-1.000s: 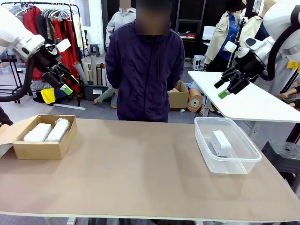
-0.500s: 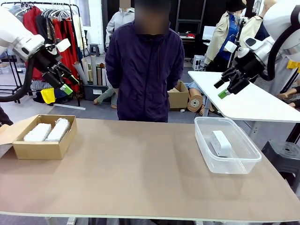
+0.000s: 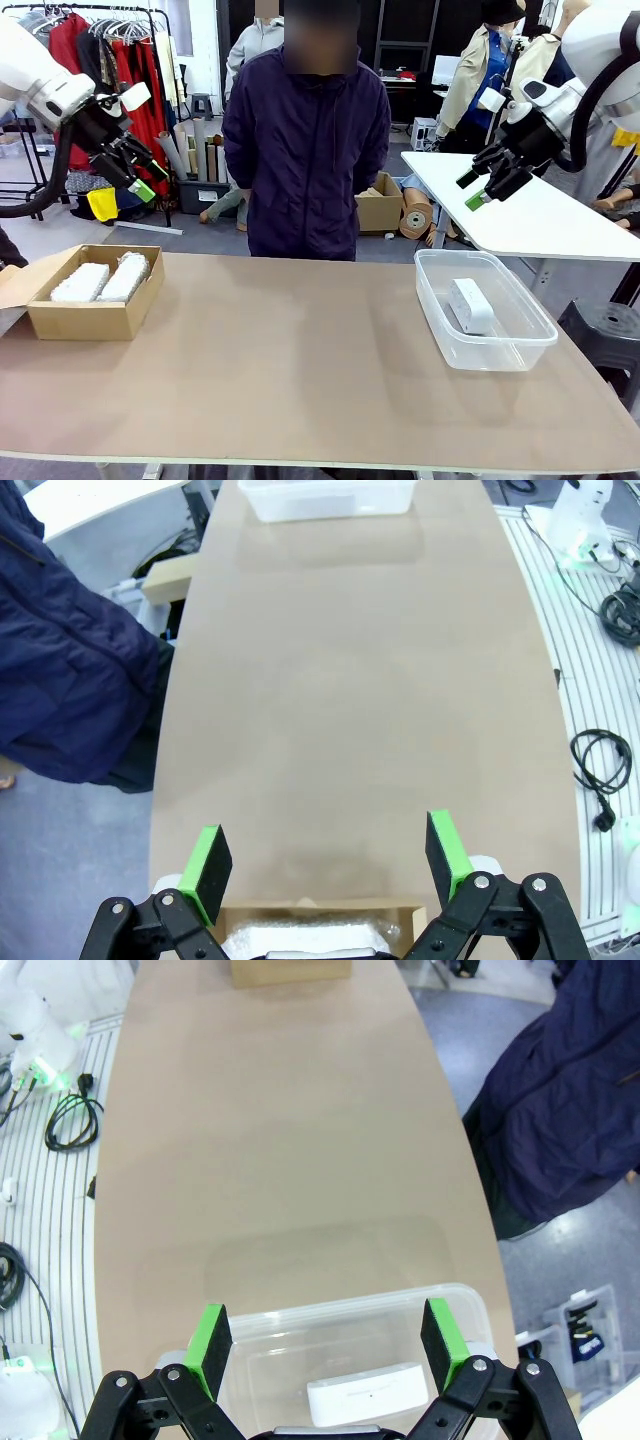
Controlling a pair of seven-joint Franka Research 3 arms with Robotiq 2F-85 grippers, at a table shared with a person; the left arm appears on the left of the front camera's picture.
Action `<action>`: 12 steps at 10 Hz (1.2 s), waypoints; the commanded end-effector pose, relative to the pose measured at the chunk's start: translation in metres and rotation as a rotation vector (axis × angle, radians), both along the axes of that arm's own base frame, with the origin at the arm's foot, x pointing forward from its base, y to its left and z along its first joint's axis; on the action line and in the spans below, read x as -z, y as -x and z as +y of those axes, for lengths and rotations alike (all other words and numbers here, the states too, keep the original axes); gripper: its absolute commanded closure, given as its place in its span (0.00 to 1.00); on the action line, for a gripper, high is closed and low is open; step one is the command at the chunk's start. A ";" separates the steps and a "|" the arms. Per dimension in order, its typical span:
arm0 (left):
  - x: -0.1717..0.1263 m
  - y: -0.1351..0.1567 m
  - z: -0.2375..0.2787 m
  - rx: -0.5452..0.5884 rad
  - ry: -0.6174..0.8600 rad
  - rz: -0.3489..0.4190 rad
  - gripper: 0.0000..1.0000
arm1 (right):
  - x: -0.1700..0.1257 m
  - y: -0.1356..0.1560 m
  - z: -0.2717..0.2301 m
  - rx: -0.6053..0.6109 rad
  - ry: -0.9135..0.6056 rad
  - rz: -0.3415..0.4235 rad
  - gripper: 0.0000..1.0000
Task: Separate and place wrapped and unwrapped clocks.
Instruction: If the picked Digital clock is wrapped, place it in the Package Box ; if not, place it in the Organizing box.
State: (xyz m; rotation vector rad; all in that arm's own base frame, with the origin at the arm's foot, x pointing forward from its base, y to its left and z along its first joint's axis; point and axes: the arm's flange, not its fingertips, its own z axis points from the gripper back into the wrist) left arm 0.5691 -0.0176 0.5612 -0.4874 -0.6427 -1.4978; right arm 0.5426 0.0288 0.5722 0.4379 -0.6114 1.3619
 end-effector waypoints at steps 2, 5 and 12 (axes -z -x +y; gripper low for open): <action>0.000 0.000 0.000 0.001 0.000 -0.001 0.00 | -0.001 0.000 0.000 -0.001 -0.001 -0.002 0.00; 0.000 0.000 0.000 0.001 0.000 -0.001 0.00 | -0.001 0.000 0.000 -0.001 -0.001 -0.002 0.00; 0.000 0.000 0.000 0.001 0.000 -0.001 0.00 | -0.001 0.000 0.000 -0.001 -0.001 -0.002 0.00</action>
